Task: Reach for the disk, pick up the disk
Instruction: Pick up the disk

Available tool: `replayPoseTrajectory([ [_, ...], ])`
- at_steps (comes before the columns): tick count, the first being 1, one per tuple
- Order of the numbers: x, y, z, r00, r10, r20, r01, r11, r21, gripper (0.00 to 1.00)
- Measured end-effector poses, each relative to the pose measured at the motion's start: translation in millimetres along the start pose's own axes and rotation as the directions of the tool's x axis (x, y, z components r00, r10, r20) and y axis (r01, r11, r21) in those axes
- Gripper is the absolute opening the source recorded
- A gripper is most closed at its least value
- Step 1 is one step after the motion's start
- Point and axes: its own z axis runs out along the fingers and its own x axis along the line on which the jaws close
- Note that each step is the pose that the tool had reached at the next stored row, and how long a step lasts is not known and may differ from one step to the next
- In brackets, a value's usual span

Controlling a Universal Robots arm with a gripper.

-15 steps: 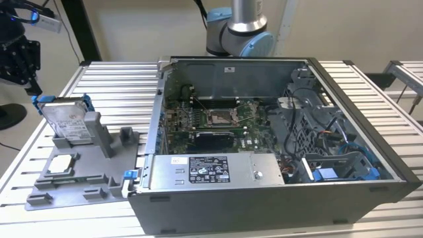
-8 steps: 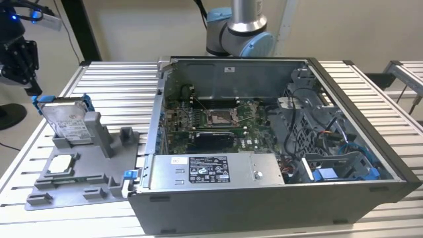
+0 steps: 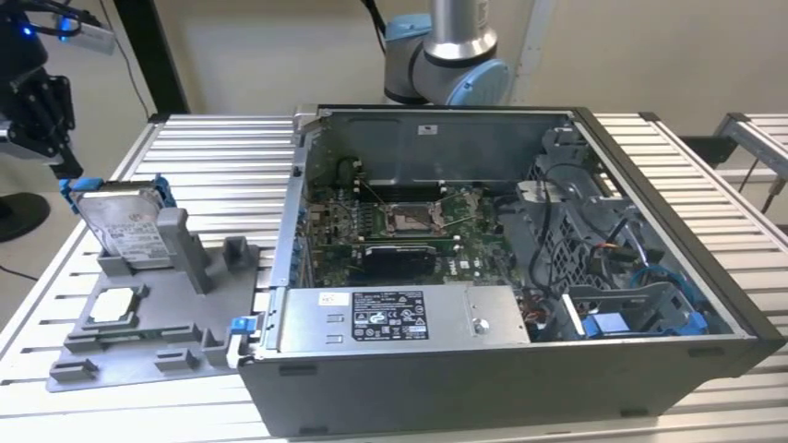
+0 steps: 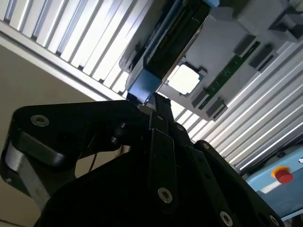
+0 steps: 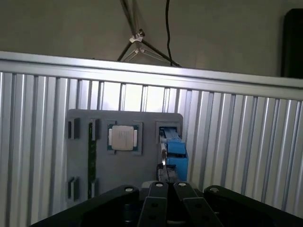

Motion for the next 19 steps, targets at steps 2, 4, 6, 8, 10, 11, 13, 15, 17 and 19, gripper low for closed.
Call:
replayPoseTrajectory([
  [2, 0.0, 0.0, 0.3, 0.9999, 0.012, 0.0000, -0.012, 0.9999, 0.0000, 0.00],
  [4, 0.0, -0.5, 0.6, 0.9998, 0.022, 0.0002, -0.022, 0.9998, 0.0001, 0.00],
  [6, 0.1, -1.4, 0.8, 0.9995, 0.031, 0.0003, -0.031, 0.9995, 0.0000, 0.00],
  [8, 0.1, -2.4, 1.0, 0.9993, 0.036, 0.0003, -0.036, 0.9993, -0.0004, 0.00],
  [10, 0.2, -3.6, 1.2, 0.9992, 0.041, 0.0003, -0.041, 0.9992, -0.0007, 0.00],
  [11, 0.3, -4.3, 1.4, 0.9991, 0.043, 0.0004, -0.043, 0.9991, -0.0011, 0.00],
  [13, 0.4, -5.7, 1.5, 0.9989, 0.046, 0.0004, -0.046, 0.9989, -0.0021, 0.00],
  [15, 0.4, -6.2, 1.6, 0.9989, 0.047, 0.0004, -0.047, 0.9989, -0.0025, 0.00],
  [17, 0.4, -6.3, 1.6, 0.9990, 0.044, 0.0004, -0.044, 0.9990, -0.0025, 0.00],
  [19, 0.4, -6.3, 1.5, 0.9990, 0.044, 0.0004, -0.044, 0.9990, -0.0026, 0.00],
])
